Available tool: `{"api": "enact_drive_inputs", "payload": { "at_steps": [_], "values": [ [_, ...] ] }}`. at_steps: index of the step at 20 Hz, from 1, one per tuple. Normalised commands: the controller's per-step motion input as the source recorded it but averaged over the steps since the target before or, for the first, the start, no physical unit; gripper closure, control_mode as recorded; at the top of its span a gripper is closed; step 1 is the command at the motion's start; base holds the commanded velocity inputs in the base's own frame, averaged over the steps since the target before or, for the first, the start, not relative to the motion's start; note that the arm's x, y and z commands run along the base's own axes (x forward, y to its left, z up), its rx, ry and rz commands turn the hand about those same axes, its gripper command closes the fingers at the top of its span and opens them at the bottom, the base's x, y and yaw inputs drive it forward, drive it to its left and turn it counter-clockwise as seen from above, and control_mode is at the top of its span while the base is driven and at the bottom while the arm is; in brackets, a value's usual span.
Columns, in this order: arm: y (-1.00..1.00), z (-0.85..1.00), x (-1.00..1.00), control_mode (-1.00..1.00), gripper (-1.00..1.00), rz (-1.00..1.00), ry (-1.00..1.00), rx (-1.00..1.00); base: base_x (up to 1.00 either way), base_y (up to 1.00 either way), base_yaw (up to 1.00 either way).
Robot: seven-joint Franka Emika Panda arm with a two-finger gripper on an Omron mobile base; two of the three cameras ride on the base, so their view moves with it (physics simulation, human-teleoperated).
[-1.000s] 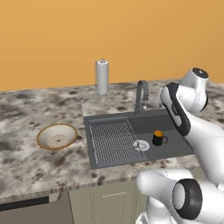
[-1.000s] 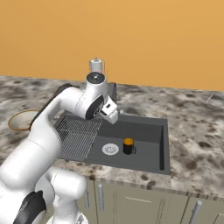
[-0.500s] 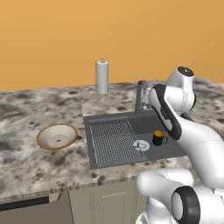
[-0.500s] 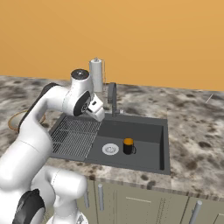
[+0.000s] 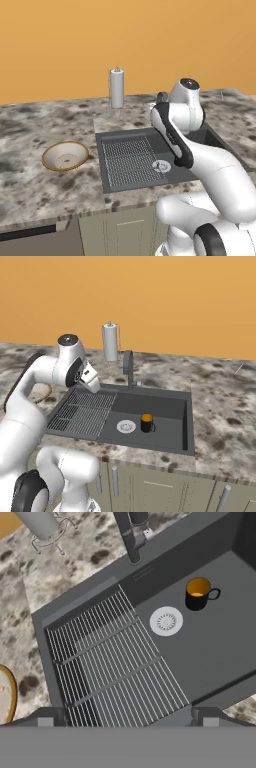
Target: Pick the mug and place it in the sink. Pick the bowl and place it in the open cabinet and then close the cabinet.
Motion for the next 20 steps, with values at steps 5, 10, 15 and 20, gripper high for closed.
{"api": "enact_drive_inputs", "payload": {
  "at_steps": [5,10,15,20],
  "values": [
    [0.63,0.0,0.0,-1.0,-1.0,0.0,0.0,0.0,0.0,0.0,0.0],
    [0.62,0.0,-0.03,-1.0,-1.0,0.0,-0.02,0.0,0.0,0.0,0.0],
    [0.51,0.0,-0.02,-1.0,-1.0,0.0,-0.02,0.02,0.0,0.0,0.0],
    [0.3,-0.05,0.0,-1.0,-1.0,0.0,0.0,0.1,0.0,0.0,0.0]
  ]
}}
